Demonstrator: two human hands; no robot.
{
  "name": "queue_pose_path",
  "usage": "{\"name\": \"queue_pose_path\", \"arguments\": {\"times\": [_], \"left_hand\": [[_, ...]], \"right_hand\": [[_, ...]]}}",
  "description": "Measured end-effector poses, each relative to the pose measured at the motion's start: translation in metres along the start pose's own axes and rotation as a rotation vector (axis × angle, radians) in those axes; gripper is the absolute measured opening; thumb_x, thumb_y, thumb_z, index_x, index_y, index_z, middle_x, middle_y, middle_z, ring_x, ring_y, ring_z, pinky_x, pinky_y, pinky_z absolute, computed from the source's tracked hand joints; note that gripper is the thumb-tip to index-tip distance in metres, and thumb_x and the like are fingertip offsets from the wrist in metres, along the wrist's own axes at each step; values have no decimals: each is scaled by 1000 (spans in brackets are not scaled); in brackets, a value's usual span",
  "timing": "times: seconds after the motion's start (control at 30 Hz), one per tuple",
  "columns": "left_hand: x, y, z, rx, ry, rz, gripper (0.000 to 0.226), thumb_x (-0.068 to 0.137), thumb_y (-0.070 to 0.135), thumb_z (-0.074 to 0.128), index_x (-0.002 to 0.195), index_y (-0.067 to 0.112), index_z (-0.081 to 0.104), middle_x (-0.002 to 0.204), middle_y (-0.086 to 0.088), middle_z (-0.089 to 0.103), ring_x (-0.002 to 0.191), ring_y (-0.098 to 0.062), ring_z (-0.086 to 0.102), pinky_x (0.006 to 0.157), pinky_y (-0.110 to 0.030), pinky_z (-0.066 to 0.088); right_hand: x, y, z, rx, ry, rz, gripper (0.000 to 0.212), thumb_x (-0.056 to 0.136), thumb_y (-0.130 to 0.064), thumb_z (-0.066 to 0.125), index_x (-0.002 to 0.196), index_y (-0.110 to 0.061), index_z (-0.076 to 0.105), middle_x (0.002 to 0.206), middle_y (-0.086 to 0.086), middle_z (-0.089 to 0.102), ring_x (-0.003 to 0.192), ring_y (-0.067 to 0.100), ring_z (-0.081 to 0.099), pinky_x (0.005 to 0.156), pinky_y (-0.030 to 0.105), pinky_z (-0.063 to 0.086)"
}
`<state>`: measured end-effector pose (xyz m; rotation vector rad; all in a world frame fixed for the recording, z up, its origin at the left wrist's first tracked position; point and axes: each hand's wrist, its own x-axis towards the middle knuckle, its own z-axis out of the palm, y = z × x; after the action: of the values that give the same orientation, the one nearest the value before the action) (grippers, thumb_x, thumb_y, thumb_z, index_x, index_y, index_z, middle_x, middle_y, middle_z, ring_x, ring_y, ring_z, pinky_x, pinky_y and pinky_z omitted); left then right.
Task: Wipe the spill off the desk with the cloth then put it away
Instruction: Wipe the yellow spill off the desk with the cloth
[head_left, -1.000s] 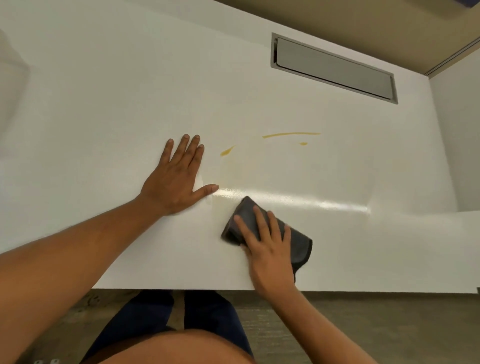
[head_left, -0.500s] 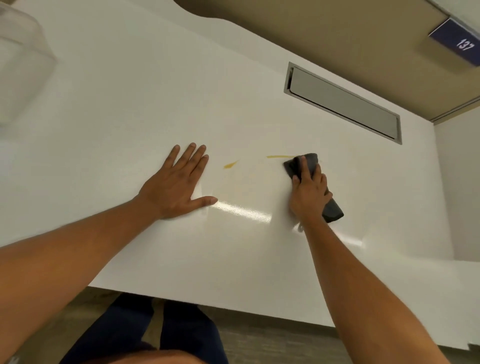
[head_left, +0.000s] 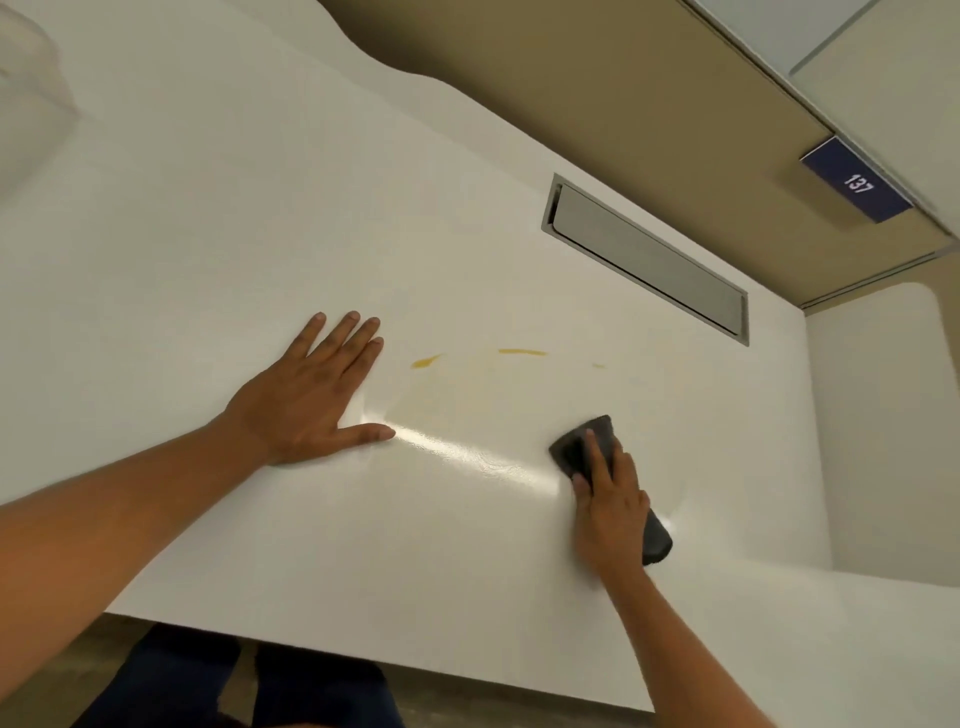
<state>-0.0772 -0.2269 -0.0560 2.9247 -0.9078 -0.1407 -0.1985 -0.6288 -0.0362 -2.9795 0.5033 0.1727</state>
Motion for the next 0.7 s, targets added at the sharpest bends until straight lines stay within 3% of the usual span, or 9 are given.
{"name": "queue_pose_path", "arguments": {"times": [0.13, 0.23, 0.33, 0.57, 0.63, 0.7], "left_hand": [[1, 0, 2, 15, 3, 4, 114, 93, 91, 15, 169, 6, 13, 179, -10, 5, 168, -28, 2, 134, -57, 12], [1, 1, 2, 13, 7, 6, 114, 93, 91, 18, 169, 7, 13, 180, -10, 5, 168, -27, 2, 135, -56, 12], [0, 2, -1, 19, 8, 9, 114, 92, 91, 19, 169, 6, 14, 180, -10, 7, 168, -26, 4, 135, -56, 13], [-1, 1, -4, 39, 10, 12, 115, 92, 91, 22, 168, 4, 19, 179, -13, 13, 167, -28, 9, 134, -57, 17], [-1, 1, -5, 41, 0, 12, 115, 92, 91, 23, 168, 4, 18, 179, -13, 12, 167, -28, 9, 134, -57, 17], [-1, 1, -4, 44, -8, 9, 116, 92, 92, 22, 168, 5, 17, 179, -13, 10, 167, -28, 7, 134, -57, 16]], "right_hand": [[124, -8, -19, 71, 27, 221, 57, 110, -33, 39, 162, -46, 20, 169, 4, 26, 150, 31, 28, 114, 64, 27], [159, -35, -17, 30, 28, 150, 57, 109, -35, 38, 162, -47, 19, 168, 4, 26, 150, 31, 29, 114, 65, 27], [126, -51, -7, -7, 9, -30, 60, 108, -33, 41, 162, -48, 19, 170, 5, 25, 154, 30, 25, 116, 62, 28], [-74, -45, 21, -24, -93, -420, 67, 108, -38, 42, 161, -56, 5, 175, -4, 16, 162, 23, 10, 125, 55, 16], [-68, -23, 15, -16, -123, -473, 68, 107, -36, 44, 159, -59, 8, 174, -5, 18, 161, 22, 12, 125, 53, 14], [-22, -7, 8, -44, -89, -419, 68, 104, -31, 47, 159, -55, 16, 171, 3, 28, 159, 28, 22, 121, 56, 23]]}}
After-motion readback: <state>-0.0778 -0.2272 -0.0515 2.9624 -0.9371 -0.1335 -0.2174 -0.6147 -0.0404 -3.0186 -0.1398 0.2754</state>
